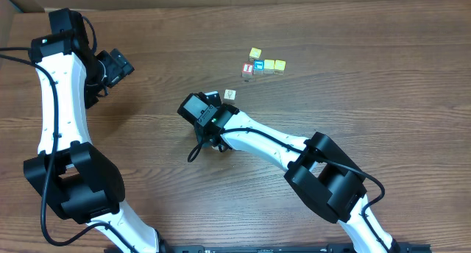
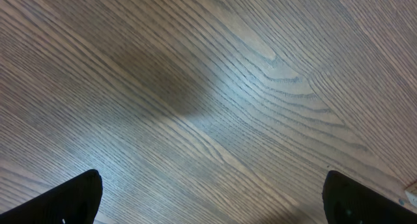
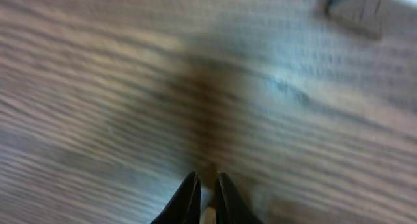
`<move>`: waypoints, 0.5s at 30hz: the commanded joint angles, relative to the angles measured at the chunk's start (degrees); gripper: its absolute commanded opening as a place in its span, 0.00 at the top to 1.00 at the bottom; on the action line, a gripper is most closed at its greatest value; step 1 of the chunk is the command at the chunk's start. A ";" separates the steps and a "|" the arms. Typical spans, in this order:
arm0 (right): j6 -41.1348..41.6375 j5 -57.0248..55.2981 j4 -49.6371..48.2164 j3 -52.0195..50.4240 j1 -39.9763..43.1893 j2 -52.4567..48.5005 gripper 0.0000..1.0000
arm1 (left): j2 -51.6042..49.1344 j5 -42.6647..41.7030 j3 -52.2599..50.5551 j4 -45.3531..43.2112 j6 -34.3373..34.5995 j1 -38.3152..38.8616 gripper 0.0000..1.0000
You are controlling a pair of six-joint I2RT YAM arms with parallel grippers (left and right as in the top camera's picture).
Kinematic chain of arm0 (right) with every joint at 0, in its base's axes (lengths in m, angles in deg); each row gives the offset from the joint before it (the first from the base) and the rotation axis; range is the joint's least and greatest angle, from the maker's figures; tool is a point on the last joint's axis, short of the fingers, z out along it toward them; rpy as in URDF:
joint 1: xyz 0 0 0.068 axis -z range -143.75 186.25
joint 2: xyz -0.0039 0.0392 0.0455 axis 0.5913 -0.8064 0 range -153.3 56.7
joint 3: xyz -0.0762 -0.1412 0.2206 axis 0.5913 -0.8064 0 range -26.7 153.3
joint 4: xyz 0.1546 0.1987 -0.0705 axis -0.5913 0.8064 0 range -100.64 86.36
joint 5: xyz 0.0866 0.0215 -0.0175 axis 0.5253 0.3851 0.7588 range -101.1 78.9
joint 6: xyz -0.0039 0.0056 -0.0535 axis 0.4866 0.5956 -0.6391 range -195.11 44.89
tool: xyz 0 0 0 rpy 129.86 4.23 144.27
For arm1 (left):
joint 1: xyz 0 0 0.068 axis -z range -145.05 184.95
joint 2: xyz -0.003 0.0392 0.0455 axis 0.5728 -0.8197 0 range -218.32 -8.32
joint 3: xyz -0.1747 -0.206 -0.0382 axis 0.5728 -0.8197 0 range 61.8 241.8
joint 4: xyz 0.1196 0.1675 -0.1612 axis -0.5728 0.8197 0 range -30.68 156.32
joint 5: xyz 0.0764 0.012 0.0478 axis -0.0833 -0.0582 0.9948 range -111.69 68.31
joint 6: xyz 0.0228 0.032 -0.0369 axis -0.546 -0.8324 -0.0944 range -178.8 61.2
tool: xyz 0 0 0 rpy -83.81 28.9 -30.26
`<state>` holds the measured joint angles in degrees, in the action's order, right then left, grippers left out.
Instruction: Flip 5 blocks
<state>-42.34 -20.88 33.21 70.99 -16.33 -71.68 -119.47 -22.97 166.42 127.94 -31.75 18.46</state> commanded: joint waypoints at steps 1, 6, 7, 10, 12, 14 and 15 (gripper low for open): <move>-0.26 2.40 0.42 0.96 -0.02 0.33 0.89 | 0.61 0.22 0.87 0.02 -0.22 0.44 0.00; -1.70 2.64 0.42 0.96 -0.02 0.33 0.87 | 0.61 0.22 0.87 0.02 -0.22 0.44 0.00; -2.73 2.64 0.44 0.98 -0.02 0.33 0.86 | 0.61 0.22 0.87 0.02 -0.22 0.44 0.00; -5.27 2.99 0.44 1.03 -0.02 0.35 0.83 | 0.63 0.22 0.87 0.02 -0.22 0.44 0.00; -6.62 3.04 0.37 1.22 0.07 0.44 0.82 | 0.61 0.22 0.87 0.02 -0.22 0.44 0.00; -9.27 4.17 0.42 2.29 0.09 0.48 0.79 | 0.61 0.22 0.87 0.02 -0.22 0.44 0.00; -10.67 5.44 0.44 3.13 0.09 0.55 0.77 | 0.61 0.22 0.87 0.02 -0.22 0.44 0.00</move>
<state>-48.15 -17.69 33.93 71.15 -16.33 -71.68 -119.47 -22.97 166.42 127.94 -31.75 18.46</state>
